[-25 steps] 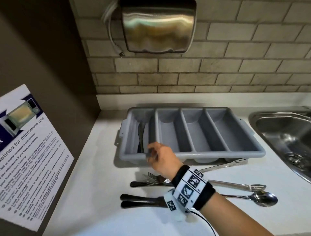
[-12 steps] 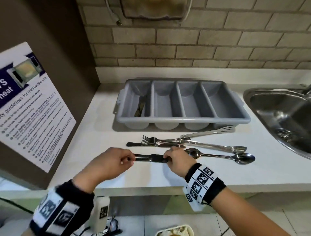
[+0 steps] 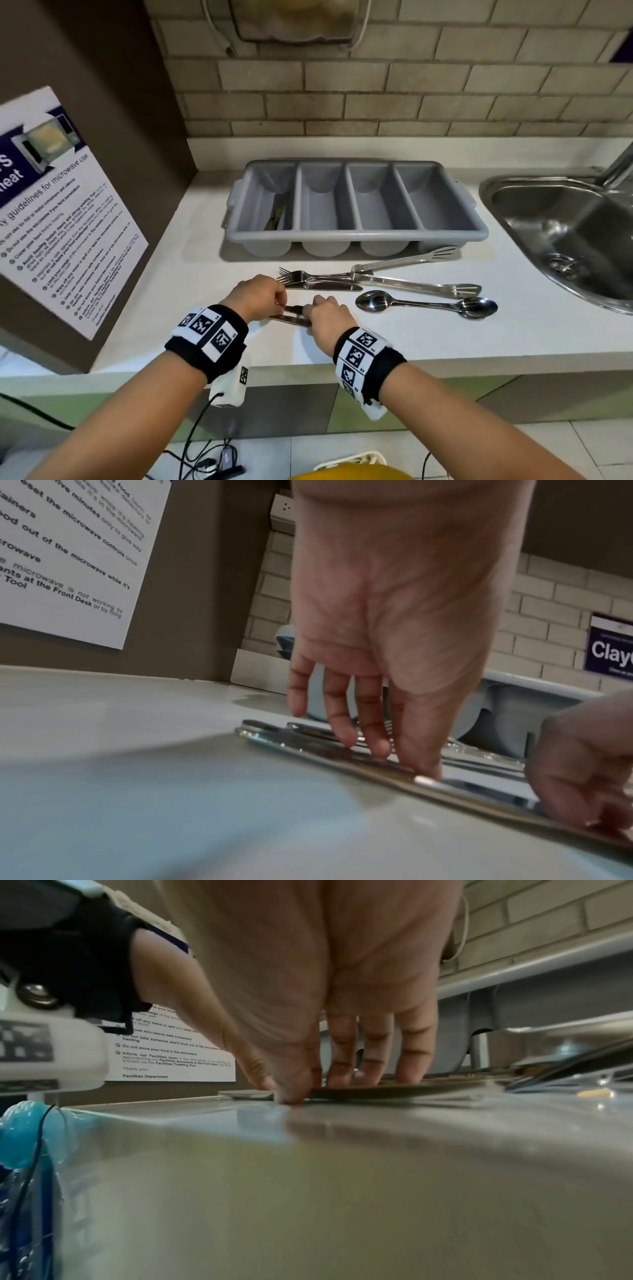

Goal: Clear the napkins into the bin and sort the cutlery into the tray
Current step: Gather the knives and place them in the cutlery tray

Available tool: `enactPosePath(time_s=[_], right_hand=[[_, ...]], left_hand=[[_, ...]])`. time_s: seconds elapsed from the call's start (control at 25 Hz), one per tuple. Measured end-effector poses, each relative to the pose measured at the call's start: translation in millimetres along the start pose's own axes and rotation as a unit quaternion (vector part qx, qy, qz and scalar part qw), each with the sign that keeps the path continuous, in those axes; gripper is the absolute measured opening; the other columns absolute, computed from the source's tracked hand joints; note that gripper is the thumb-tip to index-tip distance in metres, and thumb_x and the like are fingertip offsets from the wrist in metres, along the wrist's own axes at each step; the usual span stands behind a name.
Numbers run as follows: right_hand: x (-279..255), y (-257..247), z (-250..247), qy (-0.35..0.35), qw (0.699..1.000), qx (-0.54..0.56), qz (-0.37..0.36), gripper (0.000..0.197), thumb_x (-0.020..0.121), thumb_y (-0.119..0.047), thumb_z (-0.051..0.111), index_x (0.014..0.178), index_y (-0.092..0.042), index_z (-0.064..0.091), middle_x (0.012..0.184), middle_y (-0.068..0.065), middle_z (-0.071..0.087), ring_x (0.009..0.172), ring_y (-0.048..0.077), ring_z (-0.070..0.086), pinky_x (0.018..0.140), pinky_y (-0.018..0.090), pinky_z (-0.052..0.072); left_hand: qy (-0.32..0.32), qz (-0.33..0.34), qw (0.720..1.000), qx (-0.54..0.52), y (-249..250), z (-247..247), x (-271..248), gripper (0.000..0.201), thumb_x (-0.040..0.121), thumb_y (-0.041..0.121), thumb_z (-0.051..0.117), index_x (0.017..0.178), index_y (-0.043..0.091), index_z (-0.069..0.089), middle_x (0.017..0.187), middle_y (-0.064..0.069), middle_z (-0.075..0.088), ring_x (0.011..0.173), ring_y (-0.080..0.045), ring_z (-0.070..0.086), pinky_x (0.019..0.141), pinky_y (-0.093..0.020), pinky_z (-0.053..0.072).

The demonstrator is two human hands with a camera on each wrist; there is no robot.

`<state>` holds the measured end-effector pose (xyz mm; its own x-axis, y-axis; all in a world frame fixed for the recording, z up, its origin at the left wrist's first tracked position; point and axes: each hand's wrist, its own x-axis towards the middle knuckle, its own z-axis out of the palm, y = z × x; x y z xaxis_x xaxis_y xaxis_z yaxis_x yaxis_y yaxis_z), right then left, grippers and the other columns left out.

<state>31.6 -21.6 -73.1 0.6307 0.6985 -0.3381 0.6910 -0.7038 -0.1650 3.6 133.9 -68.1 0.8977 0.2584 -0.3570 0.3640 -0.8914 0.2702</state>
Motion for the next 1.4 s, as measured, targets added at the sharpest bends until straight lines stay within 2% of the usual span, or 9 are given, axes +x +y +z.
enactPosePath(time_s=[0.16, 0.32, 0.44, 0.6, 0.72, 1.0, 1.16, 1.28, 1.4], right_hand=[[-8, -7, 2, -0.029, 0.999, -0.020, 0.019, 0.037, 0.088, 0.004, 0.041, 0.125, 0.000, 0.040, 0.125, 0.019, 0.051, 0.118, 0.034, 0.044, 0.096, 0.043, 0.042], [-14, -8, 7, -0.017, 0.998, -0.058, 0.011, 0.044, 0.087, 0.006, 0.040, 0.131, 0.002, 0.034, 0.135, 0.020, 0.040, 0.124, 0.037, 0.037, 0.099, 0.047, 0.039], [-15, -6, 8, -0.014, 0.997, -0.068, 0.022, 0.043, 0.088, 0.006, 0.036, 0.131, 0.004, 0.033, 0.135, 0.020, 0.038, 0.125, 0.036, 0.035, 0.100, 0.047, 0.037], [-16, 5, 5, -0.031, 0.996, -0.075, 0.029, 0.043, 0.088, 0.003, 0.039, 0.131, 0.001, 0.034, 0.133, 0.018, 0.044, 0.124, 0.034, 0.040, 0.101, 0.046, 0.037], [-20, 12, 3, -0.031, 0.997, -0.057, 0.033, 0.042, 0.088, 0.004, 0.038, 0.129, -0.004, 0.035, 0.130, 0.017, 0.046, 0.122, 0.033, 0.042, 0.099, 0.047, 0.038], [-46, 47, -4, 0.007, 0.999, -0.049, 0.022, 0.041, 0.087, 0.003, 0.030, 0.126, -0.007, 0.036, 0.113, 0.015, 0.063, 0.102, 0.033, 0.060, 0.090, 0.043, 0.043], [-57, 83, -1, 0.030, 0.998, -0.027, 0.047, 0.038, 0.091, -0.004, 0.031, 0.127, -0.014, 0.037, 0.114, 0.011, 0.064, 0.105, 0.029, 0.059, 0.095, 0.043, 0.038], [-62, 107, 3, 0.042, 0.997, 0.011, 0.065, 0.024, 0.097, -0.016, 0.030, 0.117, -0.014, 0.043, 0.111, 0.011, 0.066, 0.103, 0.029, 0.059, 0.089, 0.041, 0.038], [-70, 121, 7, 0.065, 0.995, 0.041, 0.070, 0.024, 0.098, -0.024, 0.030, 0.115, -0.013, 0.046, 0.107, 0.011, 0.067, 0.099, 0.030, 0.060, 0.083, 0.038, 0.041]], left_hand=[[0.007, 0.005, 1.000, 0.026, 1, 5, 1, 0.012, 0.077, 0.016, 0.062, 0.085, 0.024, 0.065, 0.090, 0.006, 0.061, 0.096, -0.019, 0.059, 0.076, -0.024, 0.037], [-0.013, -0.009, 1.000, 0.003, -4, 6, 6, 0.013, 0.079, 0.015, 0.062, 0.076, 0.028, 0.059, 0.086, 0.006, 0.059, 0.089, -0.019, 0.055, 0.075, -0.025, 0.037], [-0.032, -0.004, 0.999, 0.021, -1, 8, 4, 0.010, 0.085, 0.014, 0.057, 0.094, 0.018, 0.059, 0.103, -0.005, 0.062, 0.095, -0.022, 0.054, 0.081, -0.028, 0.042], [-0.025, -0.015, 0.991, 0.132, 6, 19, 0, 0.030, 0.091, 0.008, 0.043, 0.120, 0.006, 0.047, 0.128, -0.015, 0.050, 0.120, -0.031, 0.047, 0.101, -0.042, 0.043], [-0.010, -0.015, 0.986, 0.166, 8, 23, -4, 0.035, 0.090, 0.002, 0.036, 0.124, 0.004, 0.041, 0.132, -0.016, 0.046, 0.123, -0.031, 0.043, 0.101, -0.043, 0.042], [0.009, -0.009, 0.985, 0.175, 6, 24, -11, 0.033, 0.090, -0.001, 0.037, 0.122, 0.005, 0.041, 0.126, -0.015, 0.051, 0.115, -0.030, 0.051, 0.096, -0.041, 0.044], [0.013, -0.026, 0.980, 0.197, 10, 29, -15, 0.035, 0.092, -0.001, 0.027, 0.125, 0.002, 0.039, 0.131, -0.017, 0.046, 0.122, -0.031, 0.046, 0.098, -0.044, 0.042], [0.007, -0.038, 0.976, 0.216, 13, 30, -16, 0.038, 0.091, -0.002, 0.027, 0.127, 0.000, 0.037, 0.136, -0.019, 0.039, 0.127, -0.032, 0.040, 0.099, -0.045, 0.041], [0.043, -0.039, 0.971, 0.230, 15, 36, -19, 0.037, 0.091, -0.001, 0.028, 0.127, 0.000, 0.037, 0.136, -0.019, 0.039, 0.126, -0.032, 0.040, 0.097, -0.043, 0.043]])
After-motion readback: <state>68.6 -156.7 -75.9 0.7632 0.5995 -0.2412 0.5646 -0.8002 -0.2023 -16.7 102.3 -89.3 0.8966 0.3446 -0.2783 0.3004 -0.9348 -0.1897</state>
